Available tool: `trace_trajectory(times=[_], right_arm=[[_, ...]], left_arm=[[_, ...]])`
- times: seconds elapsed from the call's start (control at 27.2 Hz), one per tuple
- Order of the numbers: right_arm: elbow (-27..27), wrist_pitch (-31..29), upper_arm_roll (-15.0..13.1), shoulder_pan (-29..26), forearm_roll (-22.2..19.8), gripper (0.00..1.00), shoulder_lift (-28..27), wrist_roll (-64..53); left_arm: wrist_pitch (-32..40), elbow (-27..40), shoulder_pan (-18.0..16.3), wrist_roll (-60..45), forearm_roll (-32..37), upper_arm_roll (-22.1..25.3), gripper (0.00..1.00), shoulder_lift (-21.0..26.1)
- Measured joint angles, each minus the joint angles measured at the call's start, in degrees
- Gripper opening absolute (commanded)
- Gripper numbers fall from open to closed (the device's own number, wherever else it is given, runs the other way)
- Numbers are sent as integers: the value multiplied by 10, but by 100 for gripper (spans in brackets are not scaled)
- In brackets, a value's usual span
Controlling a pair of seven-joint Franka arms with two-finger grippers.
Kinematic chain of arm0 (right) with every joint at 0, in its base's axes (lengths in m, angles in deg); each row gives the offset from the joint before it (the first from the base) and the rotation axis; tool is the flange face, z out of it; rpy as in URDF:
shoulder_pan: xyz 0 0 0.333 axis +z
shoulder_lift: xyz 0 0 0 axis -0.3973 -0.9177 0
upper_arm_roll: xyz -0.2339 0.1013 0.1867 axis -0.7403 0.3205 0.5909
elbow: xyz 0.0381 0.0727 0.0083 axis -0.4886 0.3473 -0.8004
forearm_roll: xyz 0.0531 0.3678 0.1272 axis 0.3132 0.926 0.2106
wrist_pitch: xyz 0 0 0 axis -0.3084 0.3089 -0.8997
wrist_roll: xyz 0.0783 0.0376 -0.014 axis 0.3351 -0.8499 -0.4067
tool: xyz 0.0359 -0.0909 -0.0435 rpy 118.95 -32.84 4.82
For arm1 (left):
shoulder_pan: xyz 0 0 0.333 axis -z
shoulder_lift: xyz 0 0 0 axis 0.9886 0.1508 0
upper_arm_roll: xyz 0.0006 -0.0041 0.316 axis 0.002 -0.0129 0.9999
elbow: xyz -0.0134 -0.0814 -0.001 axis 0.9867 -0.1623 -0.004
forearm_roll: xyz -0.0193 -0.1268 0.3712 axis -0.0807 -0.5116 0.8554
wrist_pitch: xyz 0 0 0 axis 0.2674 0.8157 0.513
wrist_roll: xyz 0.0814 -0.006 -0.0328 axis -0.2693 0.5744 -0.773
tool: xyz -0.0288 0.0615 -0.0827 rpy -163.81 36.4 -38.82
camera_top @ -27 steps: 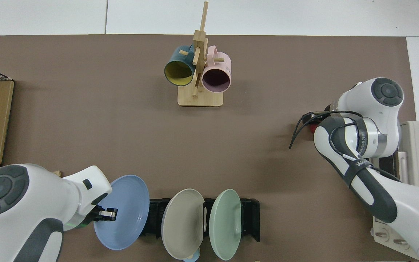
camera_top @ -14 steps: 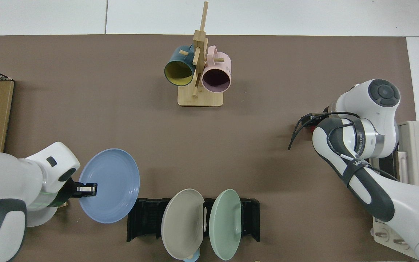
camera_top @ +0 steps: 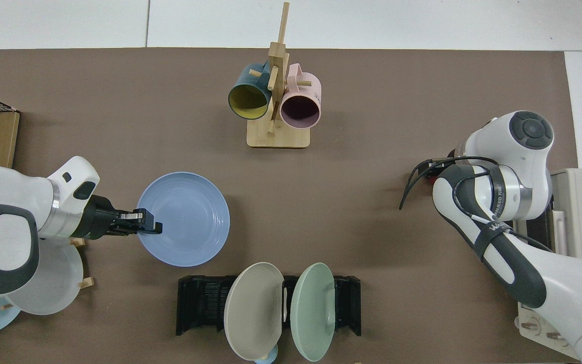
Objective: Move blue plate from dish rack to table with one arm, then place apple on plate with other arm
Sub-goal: 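Lift the blue plate out and lower it onto the table center with the left gripper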
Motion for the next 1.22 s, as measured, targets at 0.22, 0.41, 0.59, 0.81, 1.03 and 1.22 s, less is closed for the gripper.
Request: trace_trajectory(times=[0.22, 0.41, 0.59, 0.81, 1.03, 1.22], right_arm=[[-2, 2, 0, 0, 0, 1, 0, 0], [-12, 17, 0, 1, 0, 1, 4, 0], [-30, 44, 0, 3, -9, 1, 14, 0], [-47, 78, 0, 11, -15, 0, 35, 0], [-52, 105, 0, 18, -17, 0, 71, 0], [-52, 115, 1, 22, -17, 0, 96, 0]], left_arm=[[-52, -4, 0, 51, -62, 0, 0, 58], [-87, -6, 0, 74, -113, -6, 0, 88], [-106, -6, 4, 82, -128, -25, 0, 99], [-139, -5, 36, 82, -129, -42, 0, 103], [-156, -2, 60, 69, -130, -57, 0, 109], [-181, 3, 62, 51, -130, -81, 0, 114]])
